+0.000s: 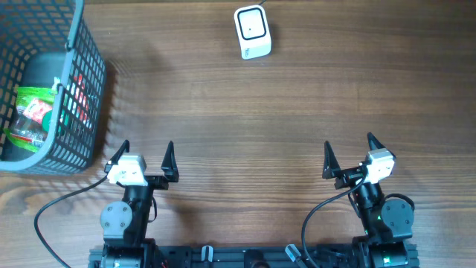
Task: Scan the item barcode
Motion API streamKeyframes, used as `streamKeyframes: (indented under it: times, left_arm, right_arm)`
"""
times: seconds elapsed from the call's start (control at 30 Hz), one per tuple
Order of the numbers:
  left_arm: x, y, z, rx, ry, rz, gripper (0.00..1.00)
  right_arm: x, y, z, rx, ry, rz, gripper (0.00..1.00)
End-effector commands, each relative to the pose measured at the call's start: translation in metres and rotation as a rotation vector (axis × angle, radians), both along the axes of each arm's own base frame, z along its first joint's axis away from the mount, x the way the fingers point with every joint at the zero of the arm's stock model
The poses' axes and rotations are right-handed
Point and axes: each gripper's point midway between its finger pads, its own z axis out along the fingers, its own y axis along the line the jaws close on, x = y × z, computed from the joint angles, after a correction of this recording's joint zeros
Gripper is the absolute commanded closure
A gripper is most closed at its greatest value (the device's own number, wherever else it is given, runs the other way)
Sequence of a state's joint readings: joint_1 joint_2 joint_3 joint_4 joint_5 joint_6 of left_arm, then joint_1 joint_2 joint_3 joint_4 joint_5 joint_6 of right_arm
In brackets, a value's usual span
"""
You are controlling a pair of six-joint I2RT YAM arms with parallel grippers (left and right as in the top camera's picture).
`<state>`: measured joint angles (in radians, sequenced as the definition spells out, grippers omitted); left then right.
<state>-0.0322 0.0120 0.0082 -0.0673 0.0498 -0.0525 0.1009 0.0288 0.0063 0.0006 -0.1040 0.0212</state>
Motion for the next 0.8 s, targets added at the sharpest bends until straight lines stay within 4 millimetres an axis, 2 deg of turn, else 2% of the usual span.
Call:
streamKeyframes:
  times: [0.0,0.1,0.2,0.33,0.4,0.5,0.57,0.63,0.7,0.77]
  left_arm:
    - [0.0,-0.001,-0.001,0.018,-0.001,-0.009,0.0]
    - [0.0,-0.001,-0.001,0.016,-0.001,-0.011,0.0]
    - [-0.002,-0.013,0.001,-0.095,0.003,-0.073,0.0]
    - [-0.002,-0.016,0.008,-0.096,-0.022,-0.089,0.0]
    - [-0.006,-0.035,0.013,-0.101,-0.037,-0.203,0.0]
    - [-0.009,-0.023,0.016,-0.24,0.046,-0.12,0.0]
    - [-0.017,-0.021,0.037,-0.259,0.076,-0.102,0.0]
    - [-0.029,-0.012,0.079,-0.292,0.11,-0.046,0.0]
    - [-0.041,-0.012,0.128,-0.296,0.179,-0.033,0.0]
    - [-0.044,-0.013,0.172,-0.296,0.254,-0.033,0.0]
  right_arm:
    - [0.0,-0.001,0.002,0.008,-0.007,-0.004,0.0]
    - [0.0,-0.001,0.002,0.008,-0.007,-0.004,0.0]
    - [0.0,-0.001,0.002,0.008,-0.007,-0.004,0.0]
    - [0.0,-0.001,0.002,0.008,-0.007,-0.004,0.0]
    - [0.0,-0.001,0.002,0.008,-0.007,-0.004,0.0]
    - [0.0,-0.001,0.002,0.008,-0.007,-0.004,0.0]
    - [0.0,-0.001,0.002,0.008,-0.007,-0.004,0.0]
    - [0.0,-0.001,0.002,0.008,-0.007,-0.004,0.0]
    - [0.0,-0.001,0.002,0.008,-0.007,-0.004,0.0]
    - [0.0,-0.001,0.002,0.008,-0.007,-0.004,0.0]
